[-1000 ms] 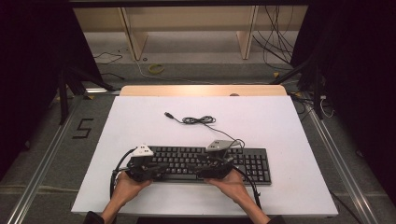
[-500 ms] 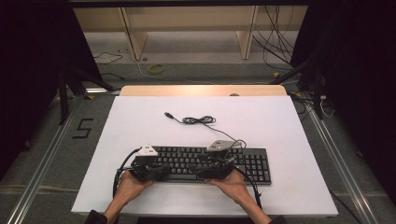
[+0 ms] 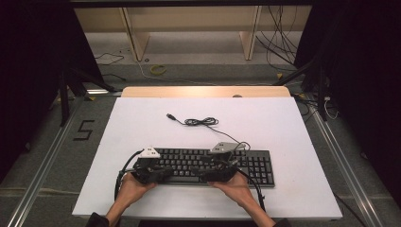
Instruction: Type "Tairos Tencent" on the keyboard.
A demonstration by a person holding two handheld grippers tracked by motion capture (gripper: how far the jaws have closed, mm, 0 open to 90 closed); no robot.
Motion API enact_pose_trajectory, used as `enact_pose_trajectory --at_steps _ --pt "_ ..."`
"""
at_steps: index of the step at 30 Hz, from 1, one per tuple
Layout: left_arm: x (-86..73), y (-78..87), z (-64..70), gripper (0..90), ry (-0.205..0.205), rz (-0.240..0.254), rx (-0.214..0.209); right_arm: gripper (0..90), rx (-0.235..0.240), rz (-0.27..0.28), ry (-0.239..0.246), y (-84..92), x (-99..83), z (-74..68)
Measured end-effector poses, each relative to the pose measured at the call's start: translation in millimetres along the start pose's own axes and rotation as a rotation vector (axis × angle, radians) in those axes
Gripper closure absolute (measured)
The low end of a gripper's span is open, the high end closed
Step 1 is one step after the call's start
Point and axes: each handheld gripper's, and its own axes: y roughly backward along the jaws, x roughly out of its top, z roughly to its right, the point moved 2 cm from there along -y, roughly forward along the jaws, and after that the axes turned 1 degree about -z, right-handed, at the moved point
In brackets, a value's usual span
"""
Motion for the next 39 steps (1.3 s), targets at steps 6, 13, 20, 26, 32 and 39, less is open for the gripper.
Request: enact_pose_trajectory --at_steps 6,13,20,26,32,39 --pt "-0.7 -2.7 1.6 89.7 -0.003 -0.007 -0.007 37.8 -0.006 0.007 0.006 2.1 -0.5 -0.2" --pt "0.5 -1.6 2.0 89.4 0.001 -0.001 0.008 37.8 -0.006 0.010 0.009 3.4 -0.9 -0.3" --pt "3.9 5.8 1.8 87.9 0.007 0.049 -0.003 37.9 -0.002 0.014 0.006 4.6 -0.3 0.1" --pt "6.0 10.8 -0.3 83.9 0.013 0.083 -0.007 37.9 -0.005 0.016 0.008 4.9 -0.1 -0.2" --pt "7.8 13.5 -1.7 72.6 0.024 0.123 -0.010 37.8 -0.003 0.020 0.005 5.2 -0.2 -0.1" --pt "10.6 16.9 -8.1 48.9 0.082 0.146 0.006 37.4 0.002 0.021 0.010 5.0 -0.5 -0.8"
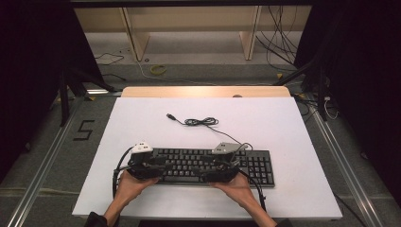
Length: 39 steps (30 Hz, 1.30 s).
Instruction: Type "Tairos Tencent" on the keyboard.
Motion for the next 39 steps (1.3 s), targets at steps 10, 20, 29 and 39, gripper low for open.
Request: enact_pose_trajectory --at_steps 10,20,29,39 --pt "4.3 4.9 -10.6 37.0 0.053 0.037 0.036 35.7 0.009 -0.008 0.006 -1.5 -1.8 -2.1" --pt "8.6 5.5 -16.2 33.8 0.067 0.040 0.056 35.4 0.015 -0.009 0.012 -3.1 -2.5 -3.7" --pt "11.4 2.3 -23.1 31.2 0.079 0.023 0.069 35.3 0.015 -0.010 0.014 -3.5 -2.6 -4.0" --pt "14.5 0.7 -27.8 48.0 0.080 0.019 0.083 35.4 0.017 -0.014 0.013 -4.3 -2.8 -4.6"
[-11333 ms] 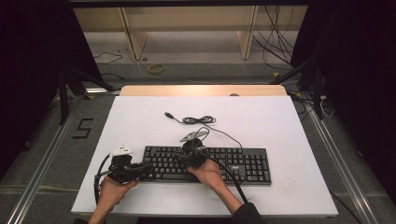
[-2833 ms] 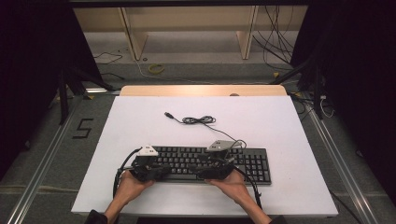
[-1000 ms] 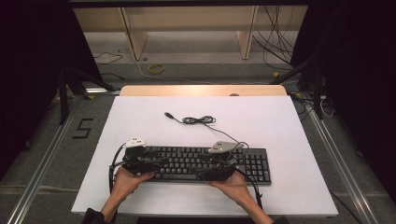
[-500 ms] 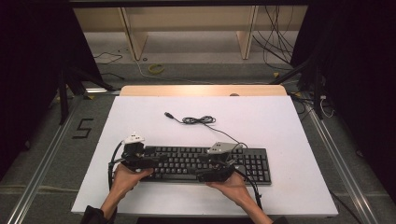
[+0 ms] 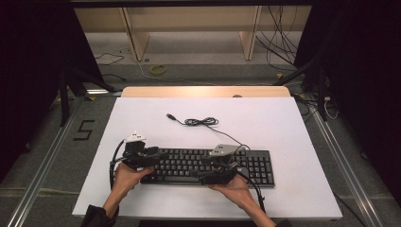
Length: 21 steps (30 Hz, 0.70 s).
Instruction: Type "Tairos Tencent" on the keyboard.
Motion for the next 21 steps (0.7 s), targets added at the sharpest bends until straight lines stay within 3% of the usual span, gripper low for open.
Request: enact_pose_trajectory --at_steps 8,21 --pt "0.0 -5.7 1.3 68.2 -0.036 -0.030 -0.006 35.4 0.001 -0.001 0.005 -1.1 -0.5 -0.6" --pt "-5.4 -16.0 8.6 89.2 -0.097 -0.118 -0.009 35.4 0.002 -0.003 0.004 -0.7 -0.4 -0.5"
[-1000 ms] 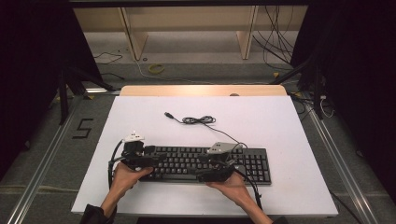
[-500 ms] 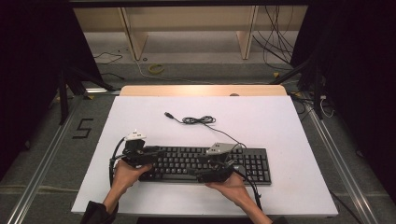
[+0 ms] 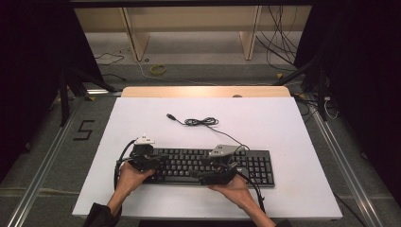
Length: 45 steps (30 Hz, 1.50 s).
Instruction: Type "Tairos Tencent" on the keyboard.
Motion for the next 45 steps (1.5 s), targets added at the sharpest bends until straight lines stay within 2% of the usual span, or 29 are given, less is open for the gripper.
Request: enact_pose_trajectory --at_steps 8,13,14,20,23,28,34,38,41,45 --pt "-1.6 -5.7 2.5 89.3 -0.020 -0.035 0.003 35.4 0.001 0.000 0.002 -0.6 -0.3 -0.2" --pt "-2.4 -7.2 2.4 89.4 -0.014 -0.033 0.005 35.4 0.002 0.000 -0.001 -0.7 -0.3 -0.2" --pt "-3.2 -8.4 2.7 89.4 -0.017 -0.049 0.014 35.4 0.002 -0.001 0.000 -1.0 -0.4 -0.2" --pt "-4.3 -8.6 1.0 89.6 -0.006 -0.039 0.002 35.4 0.001 -0.003 -0.002 -0.9 -0.5 -0.5" --pt "-3.7 -8.0 2.6 89.5 -0.020 -0.042 0.013 35.4 0.003 -0.002 -0.001 -0.8 -0.5 -0.8" --pt "-1.3 -3.3 2.3 89.2 0.004 -0.009 0.005 35.4 0.003 0.001 -0.001 -0.5 -0.2 0.0" --pt "0.2 0.7 2.3 82.6 0.015 0.008 -0.005 35.4 0.001 0.003 0.001 0.3 0.3 -0.2" --pt "0.9 3.6 2.7 74.6 0.018 0.022 -0.010 35.5 0.000 0.006 0.003 0.5 0.9 -0.5" --pt "1.3 6.2 3.2 67.0 0.027 0.038 -0.033 35.6 -0.002 0.007 0.002 0.5 1.1 -0.3" --pt "1.5 8.3 4.7 59.5 0.037 0.049 -0.035 35.8 -0.004 0.007 0.001 0.3 1.2 -0.3"
